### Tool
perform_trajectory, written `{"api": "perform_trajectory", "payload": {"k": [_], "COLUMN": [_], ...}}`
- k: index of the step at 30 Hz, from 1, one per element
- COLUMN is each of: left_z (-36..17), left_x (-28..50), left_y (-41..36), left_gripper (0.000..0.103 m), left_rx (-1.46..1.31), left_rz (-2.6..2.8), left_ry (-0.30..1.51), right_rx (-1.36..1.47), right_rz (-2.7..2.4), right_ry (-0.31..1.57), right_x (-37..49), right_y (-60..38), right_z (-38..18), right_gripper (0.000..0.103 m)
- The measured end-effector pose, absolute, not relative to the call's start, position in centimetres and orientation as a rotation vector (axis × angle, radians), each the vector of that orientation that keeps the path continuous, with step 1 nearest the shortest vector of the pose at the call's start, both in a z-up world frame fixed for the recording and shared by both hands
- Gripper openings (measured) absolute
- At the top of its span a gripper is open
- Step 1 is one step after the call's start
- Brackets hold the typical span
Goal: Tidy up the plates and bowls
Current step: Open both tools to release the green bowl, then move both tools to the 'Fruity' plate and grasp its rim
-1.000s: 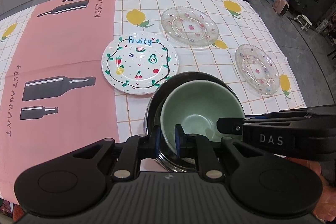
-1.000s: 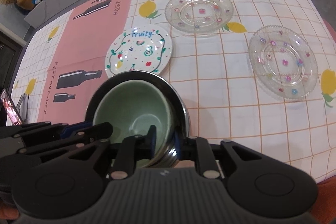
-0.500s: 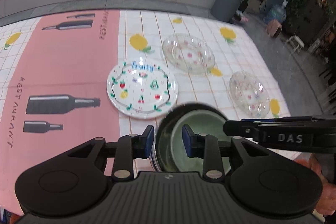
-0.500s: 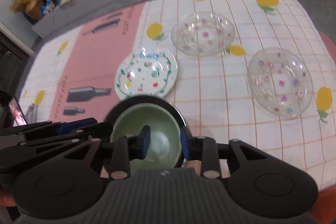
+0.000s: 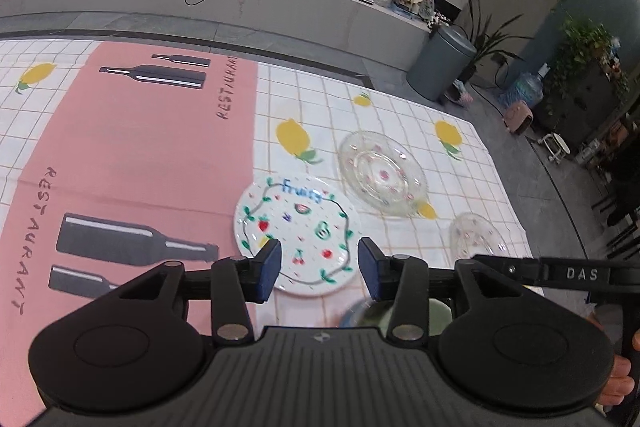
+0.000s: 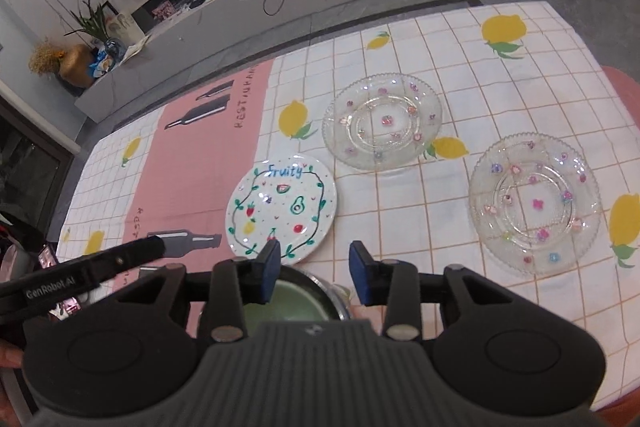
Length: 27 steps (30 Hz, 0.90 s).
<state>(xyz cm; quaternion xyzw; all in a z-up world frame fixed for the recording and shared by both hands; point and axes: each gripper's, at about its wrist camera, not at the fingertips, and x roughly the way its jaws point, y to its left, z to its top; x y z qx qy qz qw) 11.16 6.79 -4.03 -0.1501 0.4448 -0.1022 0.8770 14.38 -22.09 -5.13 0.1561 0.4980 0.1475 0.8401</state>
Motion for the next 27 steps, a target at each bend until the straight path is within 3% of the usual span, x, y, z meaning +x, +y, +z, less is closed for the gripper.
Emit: {"api": "perform_trajectory", "payload": {"k": [9,27], "left_z": [-8.3,-15.0], "left_x": [14.2,18.6], "left_y": [9.3,10.8], "left_gripper": [0.052,0.040], "left_rx": [-0.346,-0.423], "left_rz": [-0.173,-0.138], "left_ry": [0.950,1.037], "right_rx": [0.316,0.277], "right_rz": [0.345,0.351], "right_ry": [1.102,1.264], "right_x": [17.8,26.8], "right_y": [-20.9,-18.3], "right_z": [-8.2,-16.0], "right_gripper": [0.040,0.026]}}
